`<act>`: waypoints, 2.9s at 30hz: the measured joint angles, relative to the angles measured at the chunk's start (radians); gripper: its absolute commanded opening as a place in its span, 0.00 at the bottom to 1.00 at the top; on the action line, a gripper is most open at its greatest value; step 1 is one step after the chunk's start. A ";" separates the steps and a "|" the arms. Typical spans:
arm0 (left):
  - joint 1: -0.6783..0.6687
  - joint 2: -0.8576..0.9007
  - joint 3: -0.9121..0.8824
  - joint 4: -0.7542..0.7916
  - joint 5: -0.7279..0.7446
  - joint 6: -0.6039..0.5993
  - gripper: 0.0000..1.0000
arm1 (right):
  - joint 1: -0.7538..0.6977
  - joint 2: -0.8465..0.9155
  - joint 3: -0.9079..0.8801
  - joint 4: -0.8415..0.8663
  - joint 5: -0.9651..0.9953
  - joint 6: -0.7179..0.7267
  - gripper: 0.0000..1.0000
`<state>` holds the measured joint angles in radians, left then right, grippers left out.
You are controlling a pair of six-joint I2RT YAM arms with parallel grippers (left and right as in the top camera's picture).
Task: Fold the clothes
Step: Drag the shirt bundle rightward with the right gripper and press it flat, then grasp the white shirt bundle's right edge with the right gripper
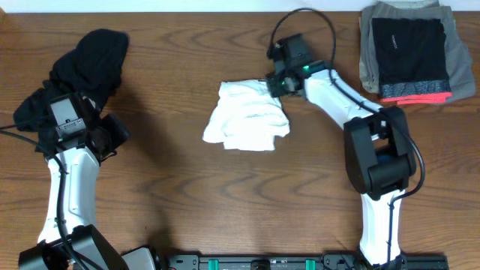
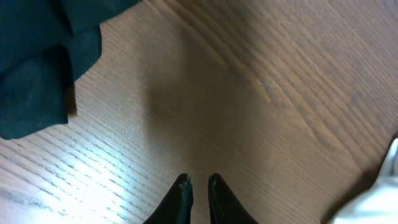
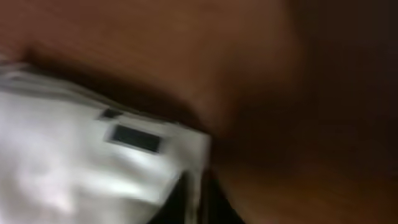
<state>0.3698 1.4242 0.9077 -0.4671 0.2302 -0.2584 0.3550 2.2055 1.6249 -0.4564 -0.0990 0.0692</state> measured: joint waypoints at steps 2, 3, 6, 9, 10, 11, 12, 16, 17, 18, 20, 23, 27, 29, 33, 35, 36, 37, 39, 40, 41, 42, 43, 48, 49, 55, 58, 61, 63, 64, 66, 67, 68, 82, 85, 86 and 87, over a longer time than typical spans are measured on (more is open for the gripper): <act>0.000 0.000 0.000 0.000 0.000 0.000 0.13 | -0.016 0.000 0.024 -0.056 -0.014 -0.006 0.71; 0.000 0.000 0.000 0.000 0.000 0.000 0.13 | -0.021 0.000 0.053 -0.125 -0.027 -0.007 0.84; 0.000 0.000 0.000 0.001 0.000 0.000 0.13 | -0.018 0.000 0.161 -0.327 -0.069 -0.005 0.94; 0.000 0.000 0.000 0.003 0.000 0.000 0.13 | 0.000 -0.002 0.271 -0.517 -0.112 0.011 0.98; 0.000 0.000 0.000 0.003 0.000 0.000 0.13 | 0.009 -0.005 0.298 -0.567 -0.128 0.027 0.98; 0.000 0.000 0.000 0.003 0.000 0.000 0.13 | 0.018 -0.010 0.312 -0.607 -0.142 0.036 0.97; 0.000 0.000 0.000 0.004 0.000 0.000 0.13 | 0.031 -0.018 0.323 -0.645 -0.160 0.055 0.96; 0.000 0.000 0.000 0.005 0.000 0.000 0.13 | 0.099 -0.033 0.324 -0.715 -0.204 0.121 0.81; 0.000 0.000 0.000 0.005 0.000 0.000 0.13 | 0.122 -0.033 0.315 -0.715 -0.212 0.139 0.75; 0.000 0.000 0.000 0.005 0.000 0.000 0.13 | 0.138 -0.033 0.305 -0.713 -0.217 0.151 0.70; 0.000 0.000 0.000 0.004 0.000 0.000 0.13 | 0.174 -0.033 0.273 -0.709 -0.224 0.176 0.59; 0.000 0.000 0.000 0.004 0.000 0.000 0.13 | 0.228 -0.033 0.214 -0.711 -0.232 0.207 0.43; 0.000 0.000 0.000 0.004 0.000 0.000 0.13 | 0.258 -0.033 0.150 -0.698 -0.231 0.221 0.21; 0.000 0.000 0.000 0.003 0.000 0.000 0.13 | 0.262 -0.033 0.105 -0.665 -0.218 0.230 0.14; 0.000 0.000 0.000 0.003 0.000 0.000 0.13 | 0.260 -0.033 0.000 -0.565 -0.178 0.237 0.09; 0.000 0.000 0.000 0.002 0.000 0.000 0.13 | 0.253 -0.033 -0.040 -0.531 -0.154 0.238 0.07; 0.000 0.000 0.000 0.000 0.000 0.000 0.13 | 0.250 -0.033 -0.051 -0.523 -0.144 0.239 0.07; 0.000 0.000 0.000 -0.002 0.000 0.000 0.13 | 0.243 -0.033 -0.062 -0.515 -0.139 0.241 0.07; 0.000 0.000 0.000 -0.005 0.000 0.000 0.13 | 0.225 -0.039 -0.069 -0.501 -0.121 0.242 0.09; 0.000 0.000 0.000 -0.005 0.000 0.000 0.13 | 0.216 -0.042 -0.072 -0.494 -0.112 0.244 0.09; 0.000 0.000 0.000 -0.005 0.000 0.000 0.13 | 0.203 -0.045 -0.076 -0.483 -0.100 0.246 0.11; 0.000 0.000 0.000 -0.005 0.000 0.000 0.13 | 0.189 -0.048 -0.080 -0.467 -0.085 0.251 0.12; 0.000 0.000 0.000 -0.005 0.000 0.000 0.13 | 0.172 -0.051 -0.083 -0.450 -0.074 0.254 0.13; 0.000 0.000 0.000 -0.005 0.000 0.000 0.13 | 0.074 -0.061 -0.108 -0.295 -0.033 0.267 0.27; 0.000 0.000 0.000 -0.005 0.000 0.000 0.13 | 0.048 -0.062 -0.114 -0.257 -0.021 0.266 0.31; 0.000 0.000 0.000 -0.006 0.000 0.000 0.13 | -0.073 -0.062 -0.125 -0.166 -0.002 0.286 0.38; 0.000 0.000 0.000 -0.009 0.000 0.000 0.13 | -0.119 -0.062 -0.124 -0.164 -0.065 0.315 0.55; 0.000 0.000 0.000 -0.011 0.000 0.000 0.13 | -0.129 -0.062 -0.122 -0.146 -0.146 0.345 0.69; 0.000 0.000 0.000 -0.011 0.000 0.000 0.13 | -0.123 -0.062 -0.122 -0.130 -0.200 0.363 0.81; 0.000 0.000 0.000 -0.011 0.000 0.000 0.13 | -0.116 -0.062 -0.122 -0.120 -0.226 0.377 0.85; 0.000 0.000 0.000 -0.011 0.000 0.000 0.13 | -0.100 -0.062 -0.122 -0.106 -0.261 0.419 0.92; 0.000 0.000 0.000 -0.012 0.000 0.000 0.13 | -0.095 -0.062 -0.122 -0.099 -0.273 0.438 0.92; 0.000 0.000 0.000 -0.012 0.000 0.000 0.13 | -0.086 -0.062 -0.122 -0.091 -0.282 0.460 0.92; 0.000 0.000 0.000 -0.017 0.000 0.000 0.13 | -0.061 -0.062 -0.123 -0.079 -0.322 0.631 0.92; 0.000 0.000 0.000 -0.018 0.000 0.000 0.13 | -0.061 -0.062 -0.123 -0.074 -0.325 0.634 0.92; 0.000 0.000 0.000 -0.019 0.000 0.000 0.13 | -0.061 -0.062 -0.123 -0.077 -0.328 0.632 0.92; 0.000 0.000 0.000 -0.019 0.000 0.000 0.13 | -0.061 -0.062 -0.123 -0.084 -0.337 0.627 0.93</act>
<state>0.3698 1.4242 0.9077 -0.4866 0.2302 -0.2584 0.2935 2.1437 1.5021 -0.5404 -0.4358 0.6964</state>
